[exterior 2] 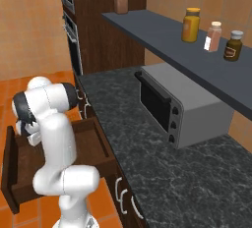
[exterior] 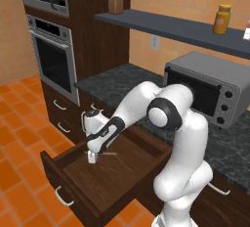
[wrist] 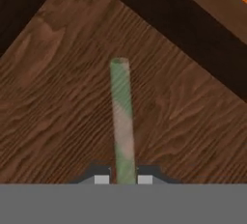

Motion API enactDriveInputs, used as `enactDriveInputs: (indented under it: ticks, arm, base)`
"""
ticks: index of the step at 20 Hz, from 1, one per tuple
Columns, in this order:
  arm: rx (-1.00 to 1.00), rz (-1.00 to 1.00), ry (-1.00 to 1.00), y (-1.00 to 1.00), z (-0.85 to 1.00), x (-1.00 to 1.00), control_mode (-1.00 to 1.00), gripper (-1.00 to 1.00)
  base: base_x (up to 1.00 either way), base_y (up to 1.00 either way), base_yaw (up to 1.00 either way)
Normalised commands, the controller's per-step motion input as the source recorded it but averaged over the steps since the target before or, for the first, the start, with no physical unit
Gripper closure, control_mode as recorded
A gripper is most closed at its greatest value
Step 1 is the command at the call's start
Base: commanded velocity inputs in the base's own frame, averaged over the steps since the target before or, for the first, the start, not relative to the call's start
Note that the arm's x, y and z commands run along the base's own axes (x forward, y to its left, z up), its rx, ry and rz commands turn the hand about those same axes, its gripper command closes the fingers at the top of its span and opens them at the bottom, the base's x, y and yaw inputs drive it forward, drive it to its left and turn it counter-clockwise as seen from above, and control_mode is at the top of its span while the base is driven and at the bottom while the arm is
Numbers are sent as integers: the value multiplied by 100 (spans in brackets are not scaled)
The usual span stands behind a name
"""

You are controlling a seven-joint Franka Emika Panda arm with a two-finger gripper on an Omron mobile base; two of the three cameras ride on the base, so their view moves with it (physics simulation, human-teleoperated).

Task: Take a straw from the drawer in front and place it inside the glass cup on the dining counter.

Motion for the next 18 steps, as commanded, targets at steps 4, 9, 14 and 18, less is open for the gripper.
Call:
enactDriveInputs:
  ticks: [4,9,14,18]
  arm:
    - [7,0,-9,-9,100,-11,-100,100]
    - [13,0,0,-11,100,2,-100,100]
    - [12,0,0,-19,100,-6,-100,100]
    - [6,0,-1,-47,100,-42,-100,100]
  base:
    - [0,0,0]
    - [0,0,0]
    - [0,0,0]
    - [0,0,0]
